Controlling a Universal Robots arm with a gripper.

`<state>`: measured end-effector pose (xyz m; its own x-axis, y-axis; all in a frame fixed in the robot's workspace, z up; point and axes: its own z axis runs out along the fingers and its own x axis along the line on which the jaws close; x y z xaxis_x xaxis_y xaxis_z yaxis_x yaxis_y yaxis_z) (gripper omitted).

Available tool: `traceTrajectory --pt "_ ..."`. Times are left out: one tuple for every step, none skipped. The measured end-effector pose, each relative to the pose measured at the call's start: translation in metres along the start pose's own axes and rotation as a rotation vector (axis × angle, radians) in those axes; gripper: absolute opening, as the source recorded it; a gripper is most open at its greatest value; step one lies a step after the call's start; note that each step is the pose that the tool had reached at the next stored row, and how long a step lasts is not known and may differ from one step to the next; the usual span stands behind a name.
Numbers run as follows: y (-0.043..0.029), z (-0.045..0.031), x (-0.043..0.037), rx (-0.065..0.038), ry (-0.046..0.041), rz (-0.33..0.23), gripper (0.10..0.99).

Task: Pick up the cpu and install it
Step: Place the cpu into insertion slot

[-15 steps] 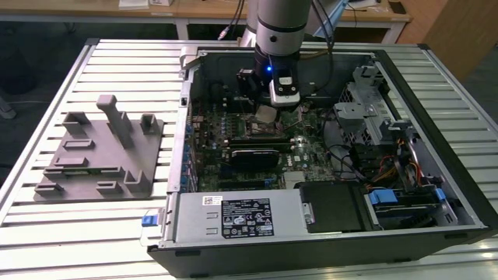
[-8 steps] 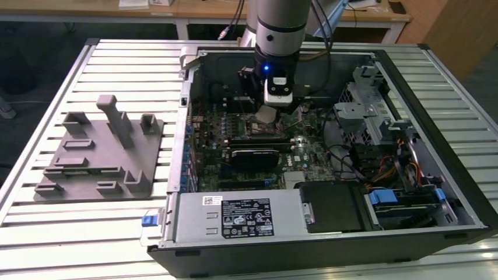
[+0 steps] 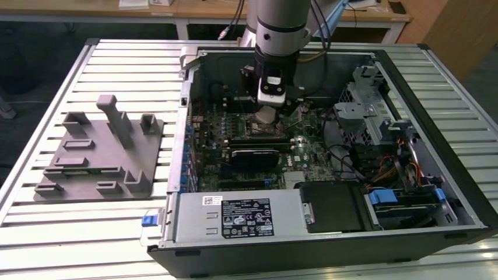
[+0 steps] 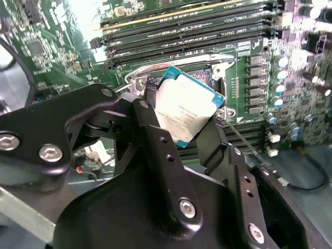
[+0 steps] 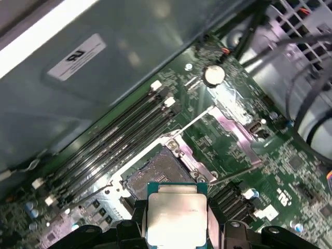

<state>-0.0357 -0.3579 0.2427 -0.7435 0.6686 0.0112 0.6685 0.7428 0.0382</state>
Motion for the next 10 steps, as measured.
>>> traceTrajectory --pt "0.0 0.0001 0.0 0.0 -0.0012 0.022 0.545" --pt "0.0 0.0001 0.0 0.0 -0.002 0.039 0.545" --pt "0.0 0.0001 0.0 0.0 -0.0029 0.056 0.545" --pt "0.0 0.0002 0.0 0.0 -0.0039 0.073 0.545" --pt "0.0 0.0002 0.0 0.0 -0.0047 0.09 0.545" --pt "0.0 0.0003 0.0 0.0 -0.0056 0.106 0.545" --pt "0.0 0.0003 0.0 0.001 -0.0065 0.125 0.545" --pt "0.0 0.0004 0.0 0.001 -0.0074 0.142 0.545" --pt "0.0 0.0004 0.0 0.001 -0.0083 0.158 0.545" --pt "0.0 0.0004 0.0 0.001 -0.0092 0.175 0.545"
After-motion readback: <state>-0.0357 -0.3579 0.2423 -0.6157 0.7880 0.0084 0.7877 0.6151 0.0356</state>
